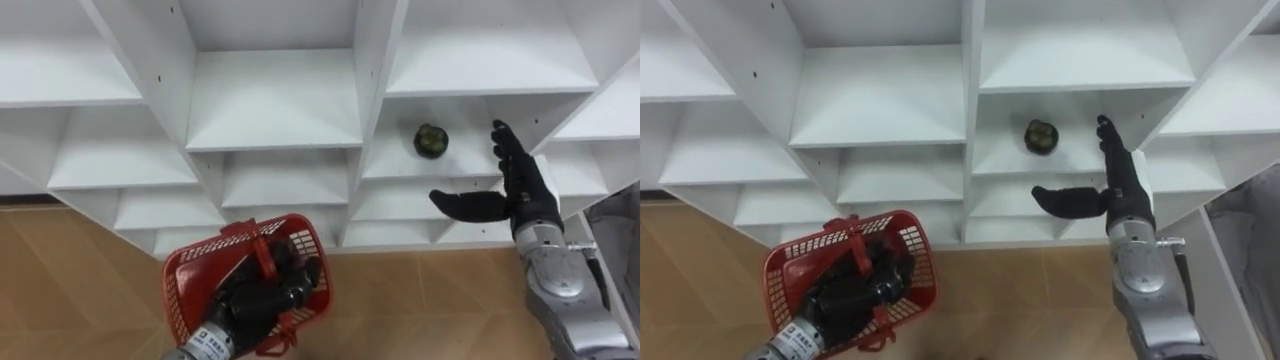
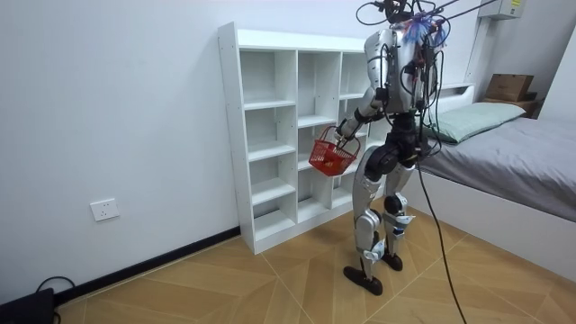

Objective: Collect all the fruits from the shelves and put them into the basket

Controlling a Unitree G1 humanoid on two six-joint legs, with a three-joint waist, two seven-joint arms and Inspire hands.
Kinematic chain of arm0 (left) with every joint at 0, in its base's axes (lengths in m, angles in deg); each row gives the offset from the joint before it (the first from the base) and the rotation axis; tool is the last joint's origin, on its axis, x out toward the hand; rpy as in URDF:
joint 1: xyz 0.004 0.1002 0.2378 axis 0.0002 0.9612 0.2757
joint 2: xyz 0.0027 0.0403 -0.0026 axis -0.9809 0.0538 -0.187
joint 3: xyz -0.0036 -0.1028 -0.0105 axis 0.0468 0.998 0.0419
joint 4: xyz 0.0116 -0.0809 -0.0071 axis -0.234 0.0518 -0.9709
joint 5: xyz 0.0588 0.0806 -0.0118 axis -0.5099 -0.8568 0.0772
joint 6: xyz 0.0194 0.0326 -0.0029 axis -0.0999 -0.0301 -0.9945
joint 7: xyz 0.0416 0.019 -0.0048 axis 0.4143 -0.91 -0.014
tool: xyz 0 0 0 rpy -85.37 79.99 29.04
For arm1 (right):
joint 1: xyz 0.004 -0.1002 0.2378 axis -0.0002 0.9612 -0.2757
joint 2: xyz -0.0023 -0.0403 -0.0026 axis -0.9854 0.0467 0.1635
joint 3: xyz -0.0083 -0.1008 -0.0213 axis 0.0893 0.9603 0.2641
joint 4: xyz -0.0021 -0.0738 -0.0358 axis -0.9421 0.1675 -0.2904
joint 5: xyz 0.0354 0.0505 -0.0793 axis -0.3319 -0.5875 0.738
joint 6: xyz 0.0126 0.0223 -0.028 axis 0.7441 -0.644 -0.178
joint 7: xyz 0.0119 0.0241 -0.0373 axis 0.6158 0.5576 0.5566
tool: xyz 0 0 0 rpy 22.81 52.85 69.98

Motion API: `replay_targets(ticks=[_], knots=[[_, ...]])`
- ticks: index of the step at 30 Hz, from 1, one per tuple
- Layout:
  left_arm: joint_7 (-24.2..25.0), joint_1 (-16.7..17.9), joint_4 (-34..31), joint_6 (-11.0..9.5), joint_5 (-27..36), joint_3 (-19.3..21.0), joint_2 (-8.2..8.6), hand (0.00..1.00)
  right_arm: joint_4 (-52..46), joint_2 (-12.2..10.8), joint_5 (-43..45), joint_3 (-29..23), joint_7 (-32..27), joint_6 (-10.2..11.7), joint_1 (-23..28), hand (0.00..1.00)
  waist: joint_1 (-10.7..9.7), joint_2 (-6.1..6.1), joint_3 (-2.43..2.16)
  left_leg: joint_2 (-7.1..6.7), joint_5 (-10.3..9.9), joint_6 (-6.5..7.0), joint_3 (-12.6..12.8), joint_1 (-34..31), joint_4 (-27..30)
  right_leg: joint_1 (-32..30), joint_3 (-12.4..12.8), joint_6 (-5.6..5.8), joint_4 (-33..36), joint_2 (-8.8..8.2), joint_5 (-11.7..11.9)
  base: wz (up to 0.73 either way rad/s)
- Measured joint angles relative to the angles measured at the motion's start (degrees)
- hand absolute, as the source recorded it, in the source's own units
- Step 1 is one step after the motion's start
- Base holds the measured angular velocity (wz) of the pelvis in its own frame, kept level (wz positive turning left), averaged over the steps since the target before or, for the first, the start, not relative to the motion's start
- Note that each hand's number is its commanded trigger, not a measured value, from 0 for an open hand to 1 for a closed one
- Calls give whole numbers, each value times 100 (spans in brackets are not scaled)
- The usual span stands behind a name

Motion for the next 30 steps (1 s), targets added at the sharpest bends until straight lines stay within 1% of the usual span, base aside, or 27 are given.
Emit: replay_targets(ticks=[2,4,6,9,10,12,14,16,18,22,26,30], knots=[[-1,-119,158,23,-5,1,-3,100,101,1,0,2,-34,0,-43,0,21,1,1,-2,0,0,-45,-76,28,-52,-44,-5,27,-7,-4,11],[-2,-267,311,27,-15,-18,-2,100,247,2,-2,16,-76,-1,-177,0,96,3,7,-2,0,0,-38,-205,88,-190,-58,-20,75,-23,-15,0],[-2,-362,440,30,-15,-29,30,100,458,1,-2,16,-100,-10,-297,0,146,2,20,1,0,1,-40,-218,103,-203,-67,-29,97,-26,-23,3],[-2,-386,473,30,-15,-15,25,100,569,2,-3,14,-177,-28,-440,0,156,-5,24,4,0,0,-38,-305,169,-270,-117,-44,196,-55,-83,10],[-2,-390,473,30,-15,-15,25,100,641,2,-6,14,-224,-29,-515,0,169,-13,43,9,0,0,-37,-321,174,-291,-126,-50,212,-56,-86,7],[-2,-384,474,37,-12,-20,25,100,676,2,-5,15,-302,-29,-559,0,208,-23,51,8,0,0,-37,-344,193,-317,-134,-55,255,-66,-115,6],[-2,-424,479,36,-16,-16,30,100,668,3,-9,10,-367,-28,-620,0,226,-26,59,9,0,0,-54,-455,251,-410,-172,-60,297,-81,-129,9],[-2,-556,619,38,-30,-71,32,100,684,3,-12,15,-392,-28,-651,0,277,-31,71,7,0,0,-63,-542,291,-490,-181,-65,365,-91,-132,6],[-5,-595,681,39,-34,-86,28,100,804,5,-15,18,-406,-28,-735,0,314,-32,72,6,0,0,-48,-560,293,-516,-160,-64,374,-93,-133,-2],[-10,-631,739,49,-28,-77,15,100,922,25,-23,22,-617,-32,-1015,0,334,-35,81,4,6,10,-32,-702,315,-688,-128,-65,452,-96,-132,-2],[-13,-641,748,58,-28,-79,14,100,1050,26,-40,23,-735,-33,-1098,0,364,-36,91,5,6,10,-32,-722,316,-705,-127,-70,434,-96,-142,0],[-39,-777,876,59,-20,-101,14,100,1068,30,-68,23,-895,-43,-1100,0,450,-34,94,3,6,10,-31,-820,323,-814,-128,-70,456,-102,-142,0]])
